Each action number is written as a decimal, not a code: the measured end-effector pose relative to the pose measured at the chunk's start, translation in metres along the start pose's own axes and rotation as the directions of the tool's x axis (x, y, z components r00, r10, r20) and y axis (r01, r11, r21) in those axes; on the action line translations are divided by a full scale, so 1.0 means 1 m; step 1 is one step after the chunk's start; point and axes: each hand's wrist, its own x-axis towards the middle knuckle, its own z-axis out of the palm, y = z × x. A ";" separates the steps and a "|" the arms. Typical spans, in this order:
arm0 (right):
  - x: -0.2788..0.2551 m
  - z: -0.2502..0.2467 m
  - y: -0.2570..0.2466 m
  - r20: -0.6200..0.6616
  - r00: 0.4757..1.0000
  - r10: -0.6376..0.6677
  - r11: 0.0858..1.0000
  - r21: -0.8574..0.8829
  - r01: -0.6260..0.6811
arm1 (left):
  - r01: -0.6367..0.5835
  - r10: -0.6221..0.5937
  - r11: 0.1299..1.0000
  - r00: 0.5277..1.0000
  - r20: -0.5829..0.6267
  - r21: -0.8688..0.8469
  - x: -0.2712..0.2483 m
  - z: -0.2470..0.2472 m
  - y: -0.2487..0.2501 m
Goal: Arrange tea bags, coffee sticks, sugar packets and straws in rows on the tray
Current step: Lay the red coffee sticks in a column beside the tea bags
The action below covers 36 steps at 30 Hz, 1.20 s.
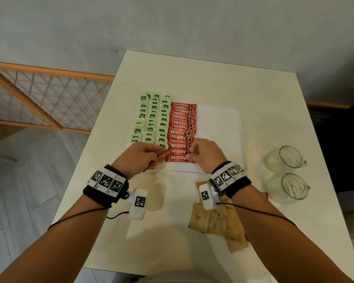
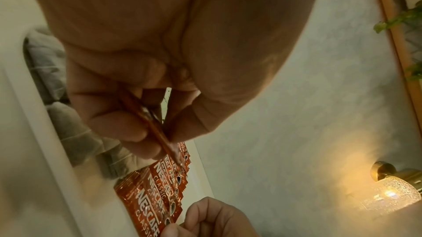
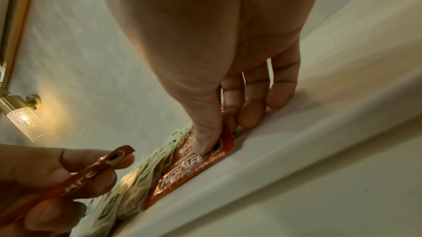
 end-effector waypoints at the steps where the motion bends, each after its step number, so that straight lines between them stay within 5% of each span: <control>1: 0.000 0.000 0.000 -0.006 1.000 0.003 1.000 -0.007 -0.003 | 0.001 -0.001 1.000 1.000 -0.003 -0.019 0.001 0.000 -0.001; 7: -0.004 -0.003 -0.001 -0.014 1.000 0.012 1.000 0.003 -0.012 | -0.039 0.039 0.997 0.999 -0.003 -0.067 0.007 -0.001 -0.011; 16: -0.028 -0.010 -0.021 0.154 0.963 -0.221 0.938 0.304 0.167 | -0.141 0.144 0.989 0.988 0.058 -0.049 0.005 0.010 -0.007; 20: -0.030 -0.008 -0.015 0.116 0.968 -0.221 0.911 0.378 0.163 | -0.151 0.150 0.988 0.988 0.035 0.016 0.003 0.013 -0.005; 26: -0.032 -0.016 -0.004 0.006 0.975 -0.222 0.850 0.491 0.191 | 0.011 -0.011 1.000 0.998 0.059 -0.001 0.000 0.010 0.000; 36: -0.036 -0.014 0.008 -0.031 0.985 -0.172 0.841 0.516 0.163 | -0.188 0.189 0.980 0.982 -0.022 0.065 0.002 0.010 -0.003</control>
